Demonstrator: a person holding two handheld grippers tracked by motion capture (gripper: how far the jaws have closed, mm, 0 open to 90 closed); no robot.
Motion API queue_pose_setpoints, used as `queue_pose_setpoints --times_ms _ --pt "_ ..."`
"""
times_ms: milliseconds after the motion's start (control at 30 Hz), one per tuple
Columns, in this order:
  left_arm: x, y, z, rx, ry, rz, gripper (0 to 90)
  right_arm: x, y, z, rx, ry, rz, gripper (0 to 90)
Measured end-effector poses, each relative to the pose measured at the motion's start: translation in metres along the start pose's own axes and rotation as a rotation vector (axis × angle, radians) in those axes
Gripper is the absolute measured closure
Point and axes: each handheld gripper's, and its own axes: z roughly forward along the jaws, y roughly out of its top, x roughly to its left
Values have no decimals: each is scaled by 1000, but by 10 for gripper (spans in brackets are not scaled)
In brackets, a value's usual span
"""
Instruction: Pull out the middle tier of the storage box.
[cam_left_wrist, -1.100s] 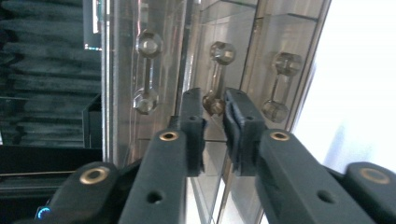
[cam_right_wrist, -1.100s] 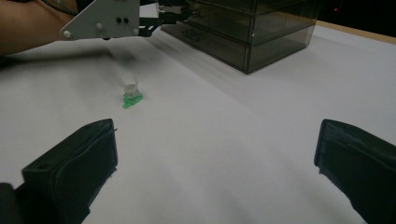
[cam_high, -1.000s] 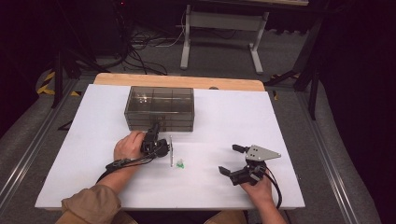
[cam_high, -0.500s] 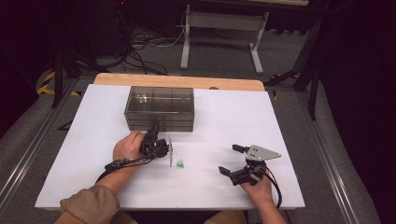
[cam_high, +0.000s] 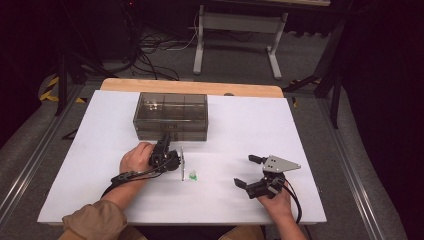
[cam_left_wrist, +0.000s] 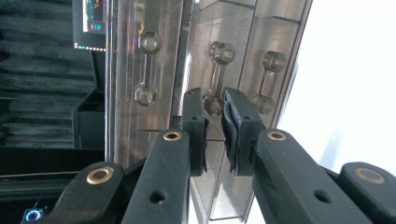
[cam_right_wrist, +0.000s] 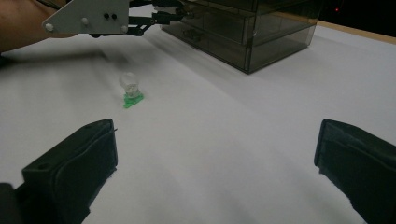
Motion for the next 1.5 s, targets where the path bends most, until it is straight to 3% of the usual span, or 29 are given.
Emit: queue_pose_setpoints --times_ms 833,1167,1400,1500 --pt "1 -3 -8 -12 -22 16 790 0 0 0 0 0 2 0" --pt "4 -3 -12 -49 -46 -26 589 0 0 0 2 1 4 0" --pt "10 -6 -17 -109 -61 -47 499 0 0 0 2 2 4 0" --pt "12 -7 -19 -126 -75 -66 422 0 0 1 2 2 3 0"
